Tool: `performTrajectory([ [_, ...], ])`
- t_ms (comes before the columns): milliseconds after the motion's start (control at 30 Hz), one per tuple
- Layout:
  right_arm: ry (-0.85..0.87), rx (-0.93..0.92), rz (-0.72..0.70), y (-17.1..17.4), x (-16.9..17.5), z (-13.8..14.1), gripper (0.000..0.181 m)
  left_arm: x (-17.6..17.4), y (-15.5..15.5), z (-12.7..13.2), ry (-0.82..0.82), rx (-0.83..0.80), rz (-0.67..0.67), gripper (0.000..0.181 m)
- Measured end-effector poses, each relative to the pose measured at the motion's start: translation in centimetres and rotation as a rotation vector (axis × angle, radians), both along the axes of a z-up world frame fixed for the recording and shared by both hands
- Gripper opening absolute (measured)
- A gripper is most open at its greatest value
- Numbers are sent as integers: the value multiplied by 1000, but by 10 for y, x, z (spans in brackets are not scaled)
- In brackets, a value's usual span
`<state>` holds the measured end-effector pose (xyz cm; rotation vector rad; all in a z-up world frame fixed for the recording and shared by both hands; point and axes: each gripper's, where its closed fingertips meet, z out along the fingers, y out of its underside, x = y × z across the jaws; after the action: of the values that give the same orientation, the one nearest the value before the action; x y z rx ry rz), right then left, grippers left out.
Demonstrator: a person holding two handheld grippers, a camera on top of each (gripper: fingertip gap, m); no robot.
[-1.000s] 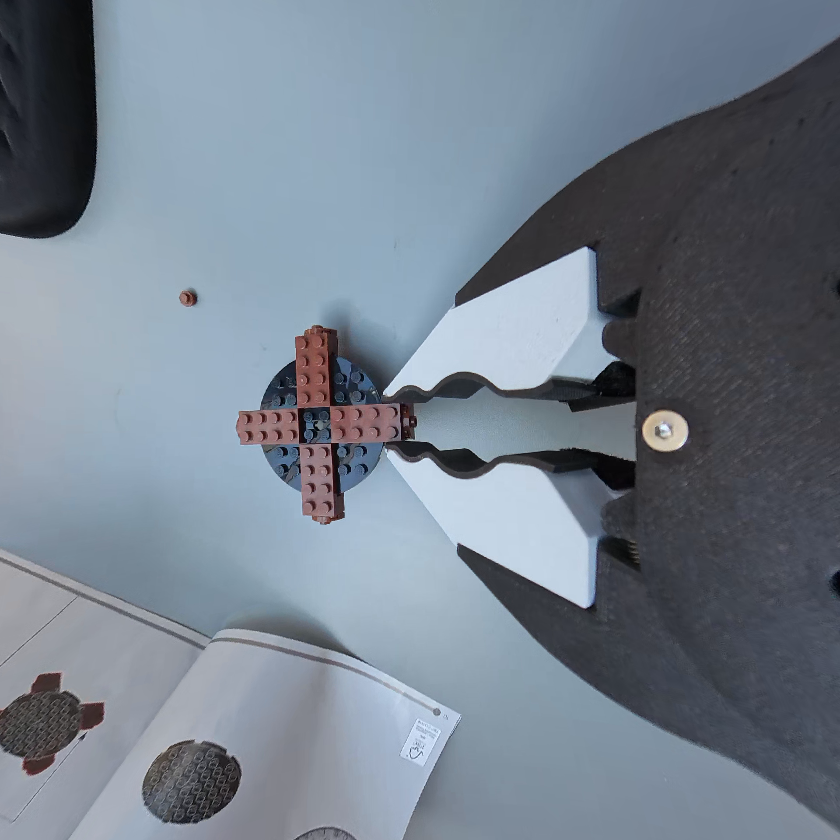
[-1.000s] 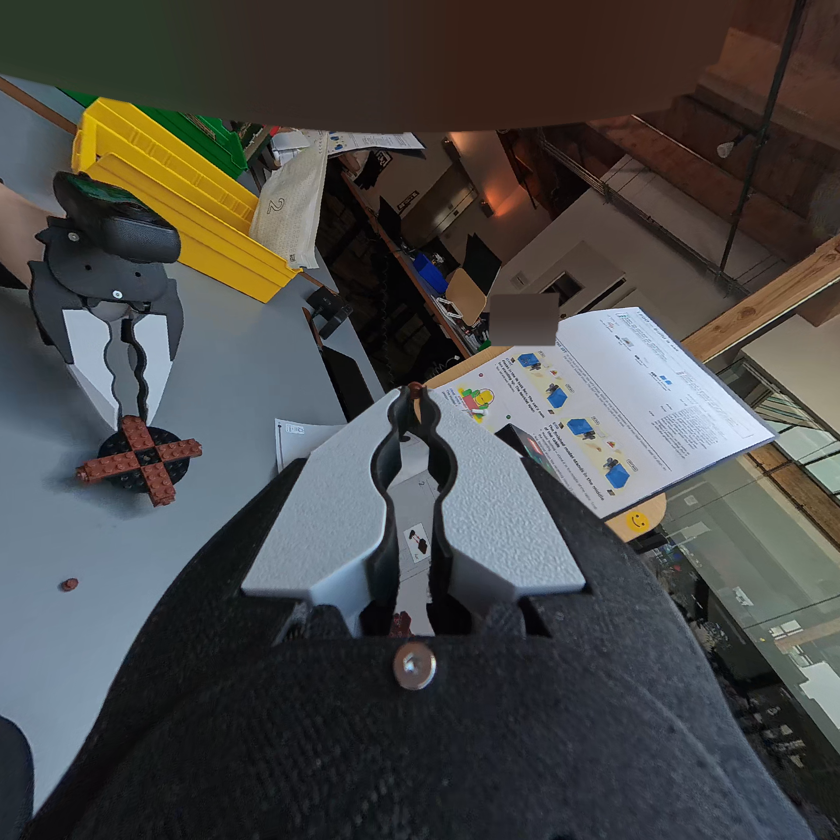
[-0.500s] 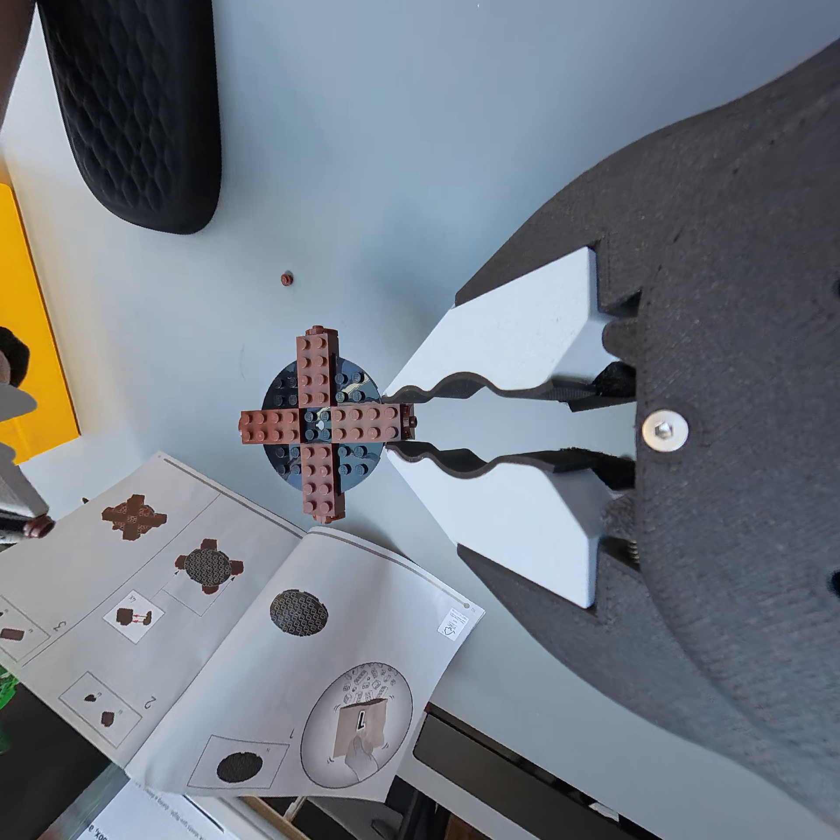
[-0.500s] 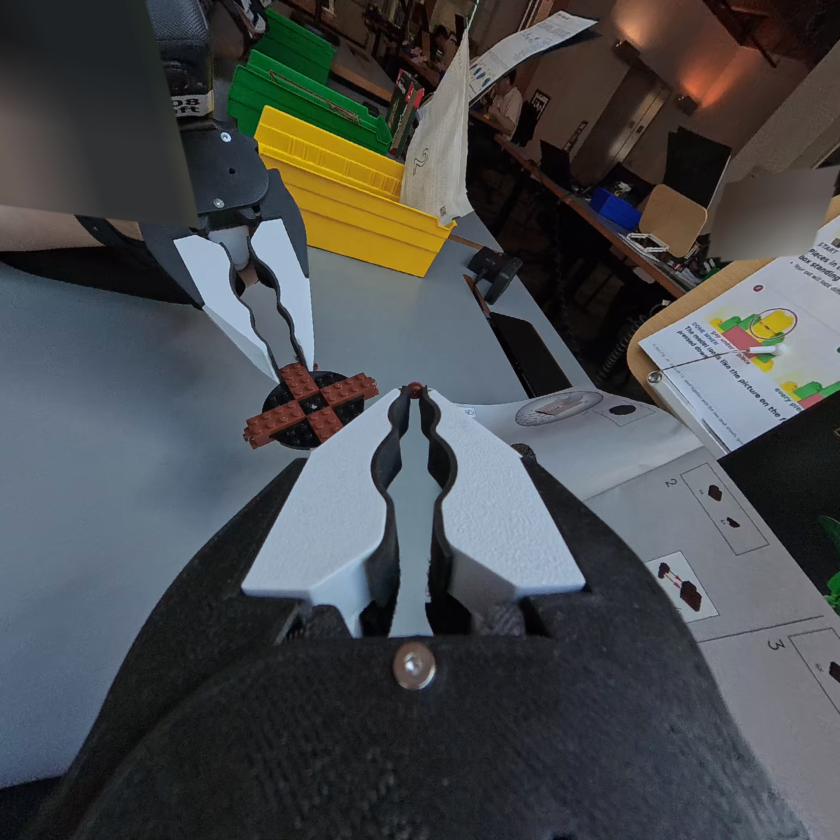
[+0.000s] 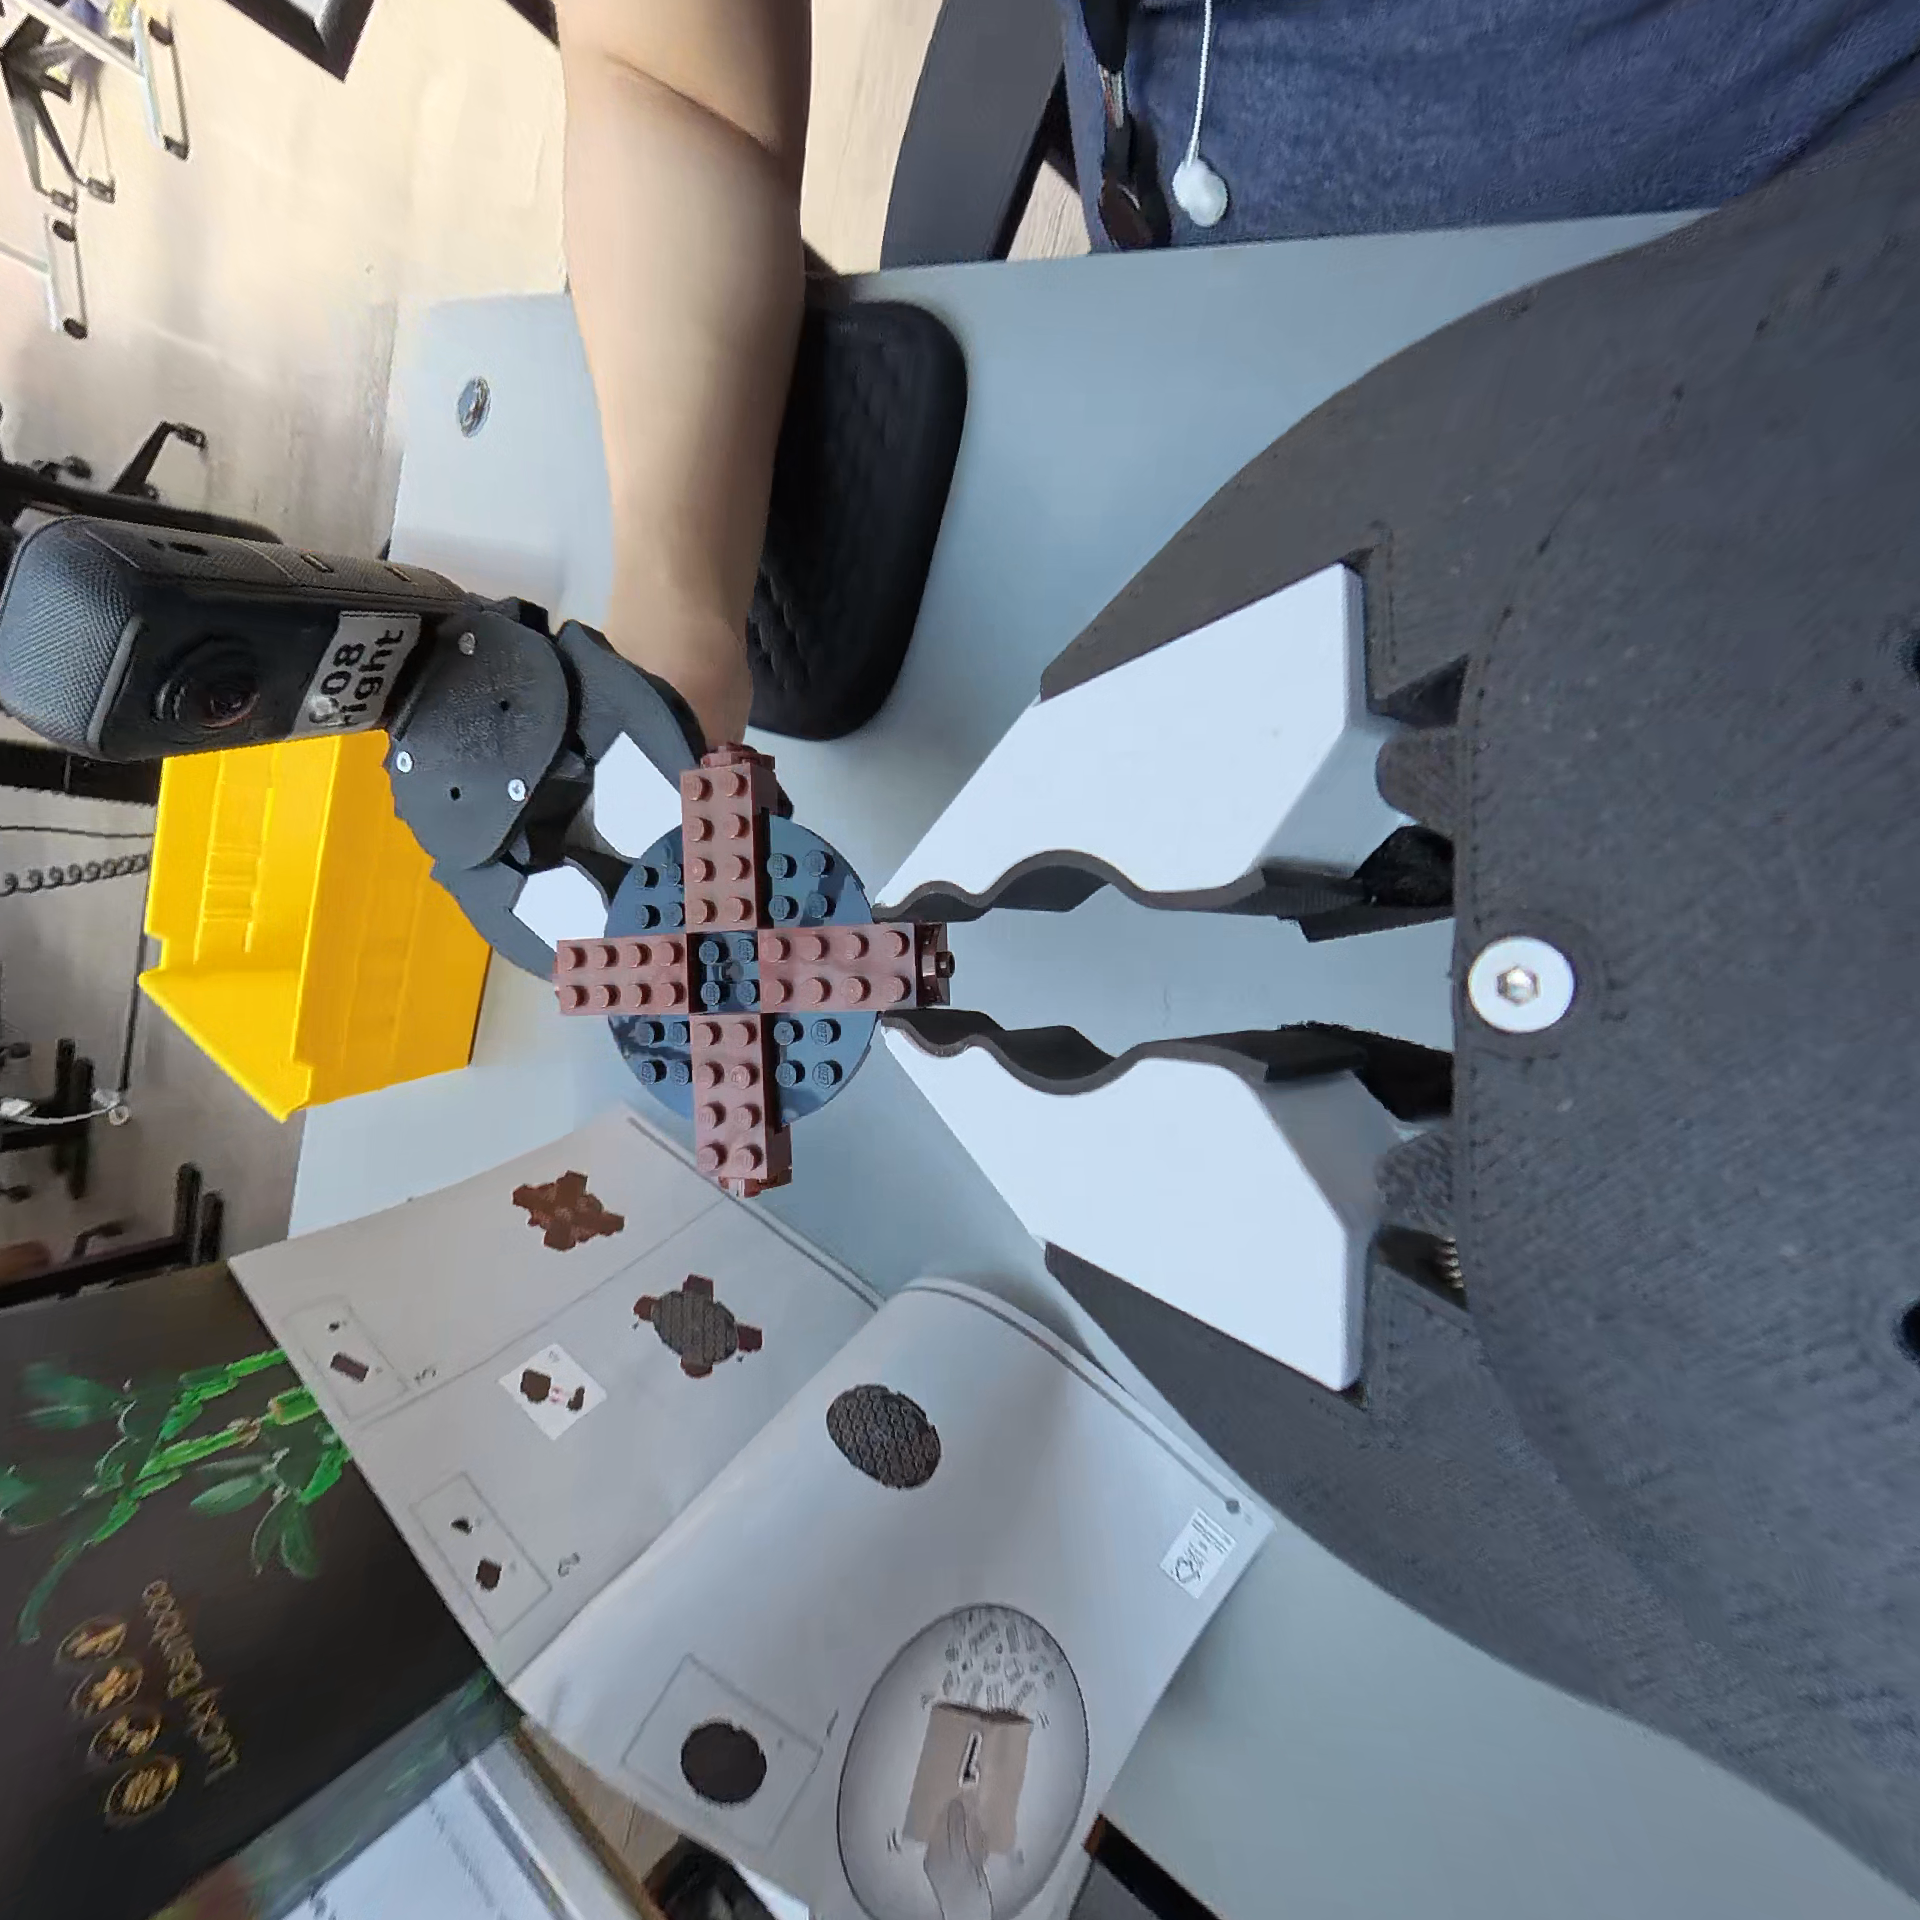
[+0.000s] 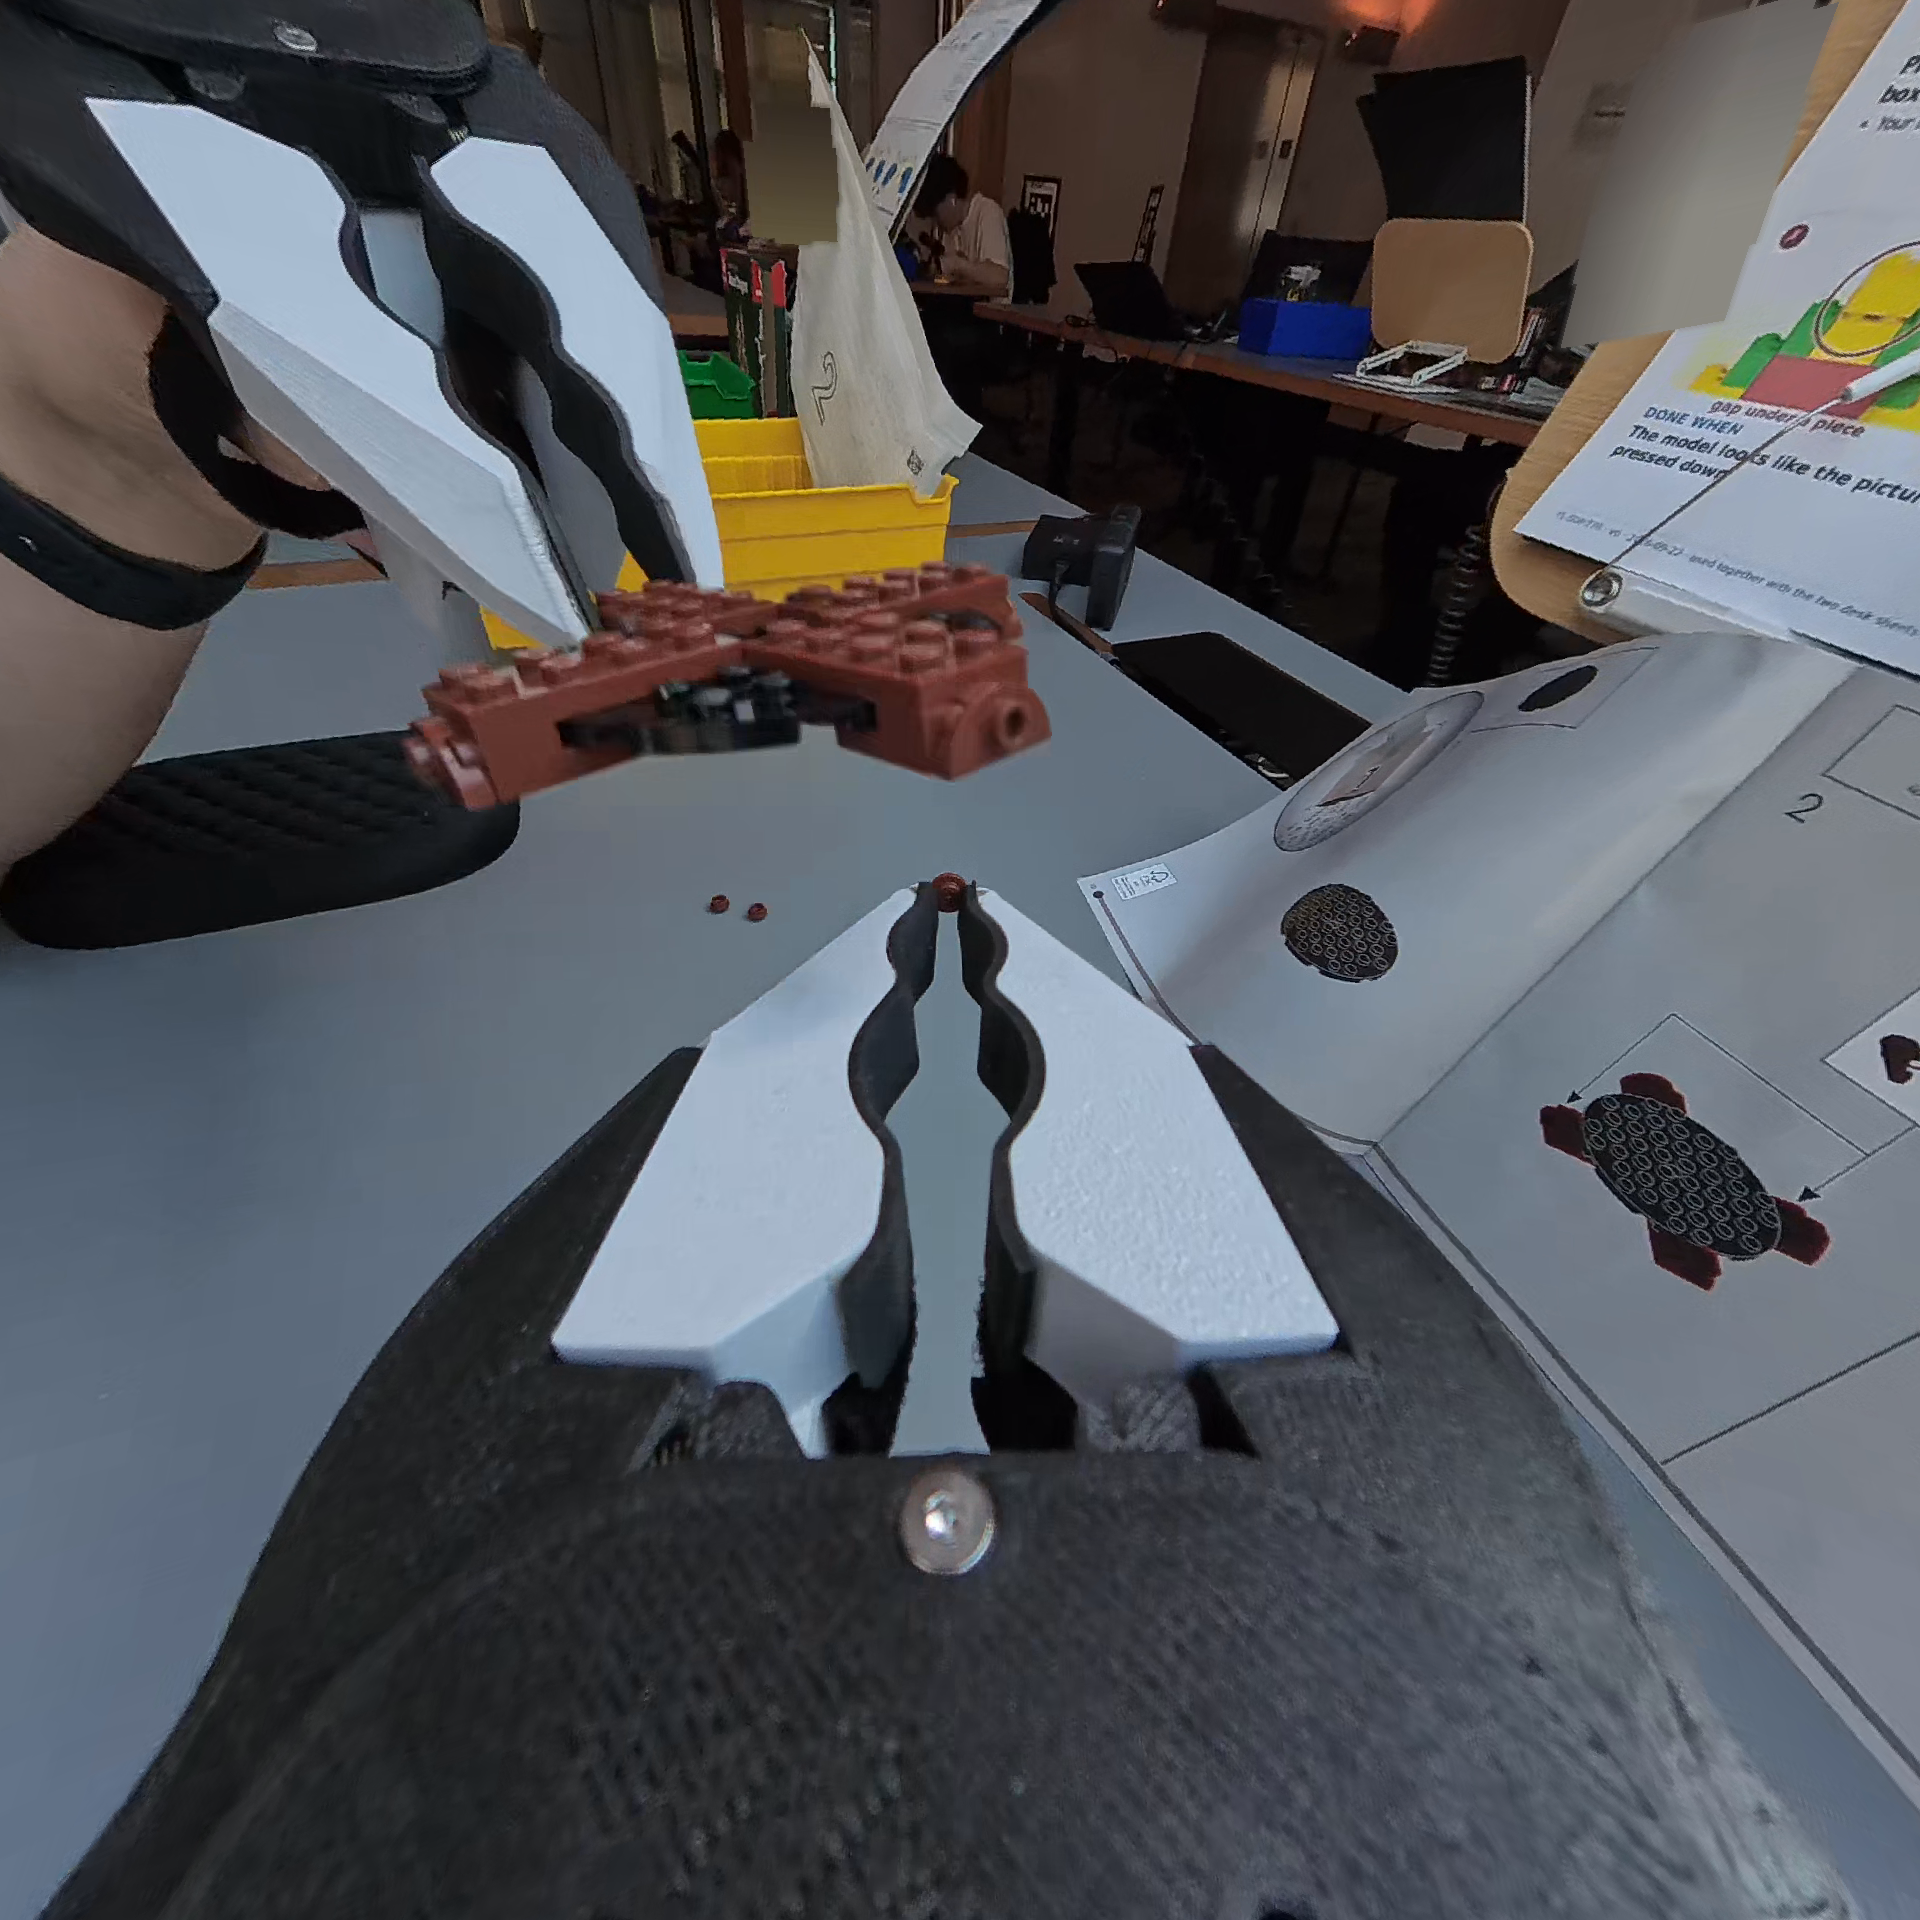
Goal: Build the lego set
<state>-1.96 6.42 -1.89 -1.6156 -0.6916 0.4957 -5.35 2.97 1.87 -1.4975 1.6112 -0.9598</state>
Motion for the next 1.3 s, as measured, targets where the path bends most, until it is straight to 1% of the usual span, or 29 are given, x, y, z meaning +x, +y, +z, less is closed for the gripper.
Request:
performTrajectory([
  [100,36,13,-3,-5,-6,5,2,17,-1,-6,79,1,-32,14],
  [167,46,39,-14,-7,-6,9,2,24,-7,-12,117,2,-81,14],
  [300,83,66,-38,-10,-2,14,2,29,-13,-18,158,1,-127,14],
  [467,211,75,-32,-13,-3,24,2,33,-12,-11,158,0,-134,14],
  [567,234,81,-28,-14,-3,27,2,35,-8,-8,168,31,-119,18],
  [667,257,98,-34,-15,0,30,2,37,-8,-4,152,43,-121,17],
  [700,253,104,-38,-15,1,31,2,38,-7,-4,149,51,-115,20],
  [767,260,107,-42,-15,4,32,2,37,-4,-2,142,52,-91,32],
  [833,264,109,-51,-15,7,33,2,32,0,4,115,18,-53,42],
  [867,259,113,-61,-14,8,33,2,28,2,10,75,-19,-24,50],
  [933,247,134,-80,-14,12,34,2,19,0,23,-54,-171,14,52],
  [1000,228,169,-107,-13,14,35,2,15,-10,36,-218,-439,14,49],
  [1033,218,188,-120,-13,16,37,3,14,-15,37,-272,-593,4,44],
  [1100,201,216,-137,-14,16,38,3,17,-23,25,-291,-831,-15,43],
  [1167,192,233,-140,-15,15,39,3,22,-22,14,-312,-961,3,45],
  [1200,187,236,-142,-16,15,39,3,24,-19,12,-328,-1007,18,51],
  [1300,167,250,-145,-17,14,39,3,33,-13,4,-321,-1048,59,61],
])
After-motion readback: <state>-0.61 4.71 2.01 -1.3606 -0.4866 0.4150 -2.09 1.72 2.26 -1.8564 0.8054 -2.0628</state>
